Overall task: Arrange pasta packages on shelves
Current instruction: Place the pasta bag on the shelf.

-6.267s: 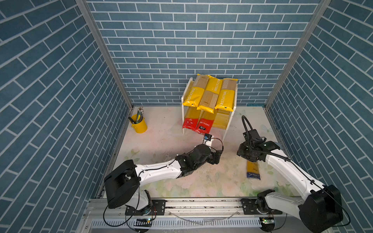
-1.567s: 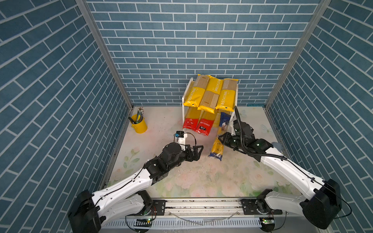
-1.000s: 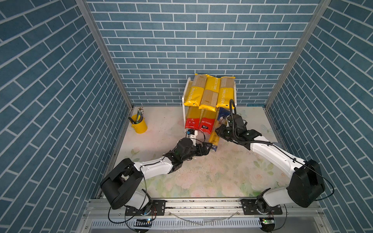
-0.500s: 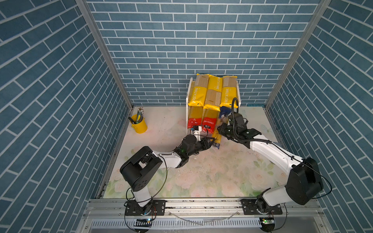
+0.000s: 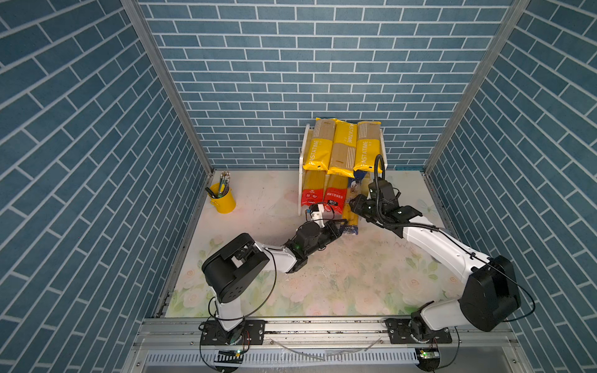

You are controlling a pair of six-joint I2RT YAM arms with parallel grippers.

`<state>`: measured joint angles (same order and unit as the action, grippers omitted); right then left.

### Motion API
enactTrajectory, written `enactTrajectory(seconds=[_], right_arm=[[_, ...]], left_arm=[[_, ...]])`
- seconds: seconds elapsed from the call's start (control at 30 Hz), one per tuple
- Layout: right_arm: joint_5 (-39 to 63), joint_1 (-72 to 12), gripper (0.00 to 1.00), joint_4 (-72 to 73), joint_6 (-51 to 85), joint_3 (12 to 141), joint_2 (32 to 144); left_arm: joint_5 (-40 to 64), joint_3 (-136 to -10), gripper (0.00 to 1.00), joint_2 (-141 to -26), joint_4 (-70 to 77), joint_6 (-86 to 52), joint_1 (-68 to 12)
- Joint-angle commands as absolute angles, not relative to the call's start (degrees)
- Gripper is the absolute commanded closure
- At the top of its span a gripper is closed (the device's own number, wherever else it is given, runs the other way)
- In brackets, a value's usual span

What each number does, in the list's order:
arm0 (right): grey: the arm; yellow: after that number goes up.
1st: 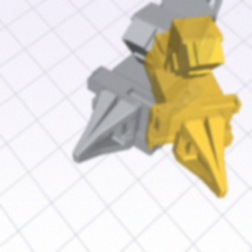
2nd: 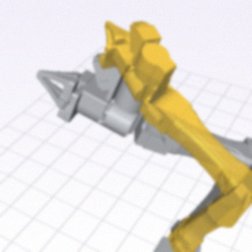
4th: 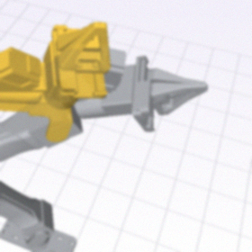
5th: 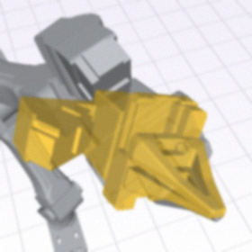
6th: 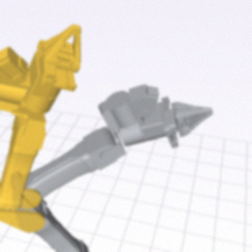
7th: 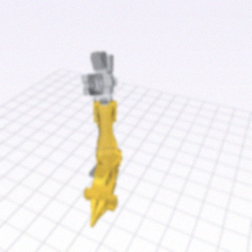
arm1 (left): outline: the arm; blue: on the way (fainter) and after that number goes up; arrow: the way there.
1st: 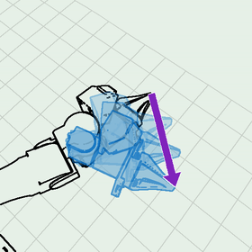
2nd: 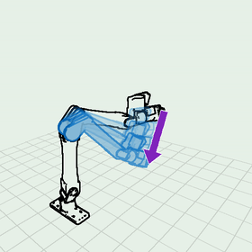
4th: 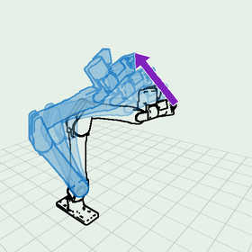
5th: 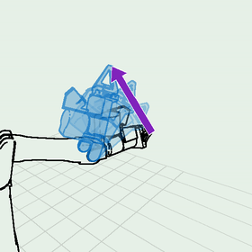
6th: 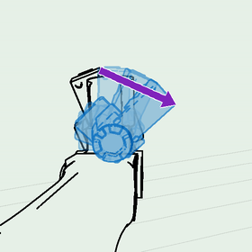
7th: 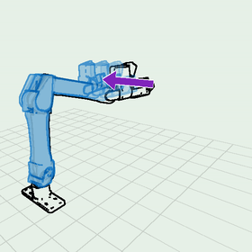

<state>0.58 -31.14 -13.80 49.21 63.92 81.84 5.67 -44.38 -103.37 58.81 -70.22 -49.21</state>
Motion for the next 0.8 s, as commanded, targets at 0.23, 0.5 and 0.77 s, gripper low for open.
enactTrajectory(seconds=[0.23,0.5,0.77], right_arm=[[1.7,-31.4,0.55,-14.0,49.6,60.9,73.0],[-0.3,-31.4,0.55,-16.8,48.8,58.6,67.9],[-3.2,-31.5,0.55,-20.2,48.2,55.7,62.6]], left_arm=[[-0.2,-53.4,1.00,-104.0,53.0,-71.2,-50.0],[-3.3,-60.1,1.00,-107.2,46.6,-69.2,-49.9],[-10.9,-65.7,1.00,-110.8,44.8,-66.2,-49.9]])
